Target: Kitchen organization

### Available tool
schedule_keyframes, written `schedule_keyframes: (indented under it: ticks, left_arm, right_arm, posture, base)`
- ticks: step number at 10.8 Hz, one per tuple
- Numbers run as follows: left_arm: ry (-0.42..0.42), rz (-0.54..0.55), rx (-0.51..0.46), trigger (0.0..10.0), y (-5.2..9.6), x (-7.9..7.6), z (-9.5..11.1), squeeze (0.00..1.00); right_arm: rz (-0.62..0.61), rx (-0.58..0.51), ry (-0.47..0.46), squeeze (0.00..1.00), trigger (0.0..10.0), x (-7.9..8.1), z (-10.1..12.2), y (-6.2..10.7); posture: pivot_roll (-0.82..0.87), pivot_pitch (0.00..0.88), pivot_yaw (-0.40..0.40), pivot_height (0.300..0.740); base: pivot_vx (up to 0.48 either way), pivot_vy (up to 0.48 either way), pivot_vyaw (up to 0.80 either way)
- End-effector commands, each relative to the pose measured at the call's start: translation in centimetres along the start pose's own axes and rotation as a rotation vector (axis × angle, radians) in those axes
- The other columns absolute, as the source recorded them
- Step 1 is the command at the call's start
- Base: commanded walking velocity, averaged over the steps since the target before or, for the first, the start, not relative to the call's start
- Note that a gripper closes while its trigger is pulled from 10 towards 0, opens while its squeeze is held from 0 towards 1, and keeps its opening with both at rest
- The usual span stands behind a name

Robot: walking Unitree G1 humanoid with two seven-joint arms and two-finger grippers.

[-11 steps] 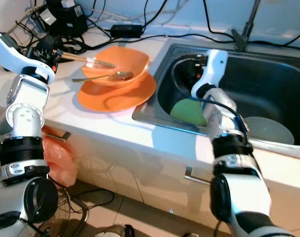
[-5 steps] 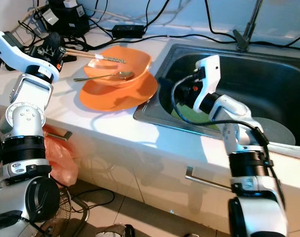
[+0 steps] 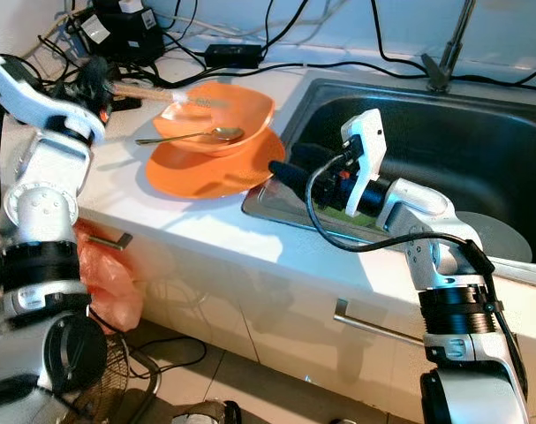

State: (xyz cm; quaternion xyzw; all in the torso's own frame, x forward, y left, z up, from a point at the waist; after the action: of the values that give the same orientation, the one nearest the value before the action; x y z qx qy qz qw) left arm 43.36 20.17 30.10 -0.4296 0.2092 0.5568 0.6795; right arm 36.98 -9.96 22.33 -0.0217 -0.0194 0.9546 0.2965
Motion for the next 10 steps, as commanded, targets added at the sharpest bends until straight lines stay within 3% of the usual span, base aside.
schedule_keyframes:
  ticks: [1, 3, 7, 8, 10]
  left_arm:
    - [0.068, -0.063, 0.015, 0.0, -0.5, -1.8, -0.5, 0.0]
    - [0.153, -0.124, 0.06, 0.0, -0.7, -3.7, -2.3, 0.0]
    - [0.389, -0.263, 0.218, 0.0, -0.1, -8.3, -8.4, 0.0]
    - [0.433, -0.262, 0.222, 0.0, -0.1, -8.6, -9.1, 0.0]
    - [0.523, -0.255, 0.231, 0.0, 0.0, -8.7, -10.0, 0.0]
  right_arm:
    - [-0.015, -0.027, 0.002, 0.0, 10.0, -0.3, 1.2, 0.0]
    - [-0.075, -0.058, -0.021, 0.0, 10.0, -1.2, 1.9, -0.2]
    - [-0.255, -0.117, -0.168, 0.0, 10.0, -3.8, 2.3, -1.0]
    - [-0.296, -0.13, -0.206, 0.0, 10.0, -4.3, 2.3, -1.1]
    - [-0.473, -0.175, -0.367, 0.0, 10.0, -6.8, 2.0, -0.9]
  posture:
    - [0.12, 0.066, 0.117, 0.74]
    - [0.12, 0.068, 0.118, 0.74]
    - [0.11, 0.073, 0.128, 0.74]
    - [0.1, 0.077, 0.132, 0.74]
    - [0.09, 0.082, 0.138, 0.74]
  base:
    - [0.0, 0.0, 0.0]
    - [0.0, 0.0, 0.0]
    - [0.0, 0.0, 0.0]
    - [0.0, 0.0, 0.0]
    - [0.0, 0.0, 0.0]
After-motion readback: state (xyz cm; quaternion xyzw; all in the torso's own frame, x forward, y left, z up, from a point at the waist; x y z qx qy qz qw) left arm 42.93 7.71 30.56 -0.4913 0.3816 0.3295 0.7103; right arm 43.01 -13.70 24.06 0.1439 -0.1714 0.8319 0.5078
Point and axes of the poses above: a point about 5 cm out from each wrist's last joint towards the gripper, its own y axis pointing back from the gripper into the wrist, its own z axis along the axis of the wrist's last joint, x = y × z, the point moved 6 cm from there along -y, pointing out of the wrist towards the gripper, and after that the axes turned 6 degrees about y, right-handed, at the moved point
